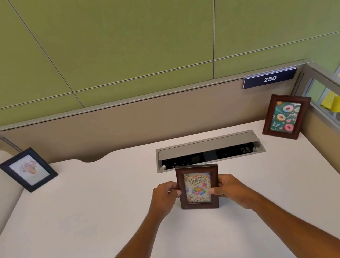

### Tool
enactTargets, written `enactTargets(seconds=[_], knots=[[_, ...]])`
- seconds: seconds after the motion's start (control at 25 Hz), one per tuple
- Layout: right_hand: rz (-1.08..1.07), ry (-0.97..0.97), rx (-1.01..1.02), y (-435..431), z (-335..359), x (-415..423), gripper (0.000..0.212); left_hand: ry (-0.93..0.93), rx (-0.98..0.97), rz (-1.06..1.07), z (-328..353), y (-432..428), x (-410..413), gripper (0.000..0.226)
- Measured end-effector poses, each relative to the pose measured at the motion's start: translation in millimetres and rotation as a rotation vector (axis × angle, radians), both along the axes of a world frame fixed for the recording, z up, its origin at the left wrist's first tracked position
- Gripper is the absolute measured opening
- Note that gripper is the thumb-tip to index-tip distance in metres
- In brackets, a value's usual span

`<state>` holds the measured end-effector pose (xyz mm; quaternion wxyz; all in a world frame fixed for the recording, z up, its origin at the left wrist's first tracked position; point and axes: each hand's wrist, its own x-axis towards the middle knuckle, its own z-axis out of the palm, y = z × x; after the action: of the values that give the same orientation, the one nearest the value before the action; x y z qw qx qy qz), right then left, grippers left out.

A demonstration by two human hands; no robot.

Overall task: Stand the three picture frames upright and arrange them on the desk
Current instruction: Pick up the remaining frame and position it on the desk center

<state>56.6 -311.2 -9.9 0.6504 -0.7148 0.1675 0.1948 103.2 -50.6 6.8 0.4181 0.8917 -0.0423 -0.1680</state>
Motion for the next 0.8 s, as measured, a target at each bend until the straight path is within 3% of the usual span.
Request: enactTargets(seconds=[0.44,0.8], knots=[[0.08,-0.047,0.005,66,32,26,0.031,-0.073,-0.025,0.187,26,61,-7,0.016],[0.067,-0.069,0.07,147,65,98,0.029,-0.169,-0.056,0.296,50,134,55,0.018]])
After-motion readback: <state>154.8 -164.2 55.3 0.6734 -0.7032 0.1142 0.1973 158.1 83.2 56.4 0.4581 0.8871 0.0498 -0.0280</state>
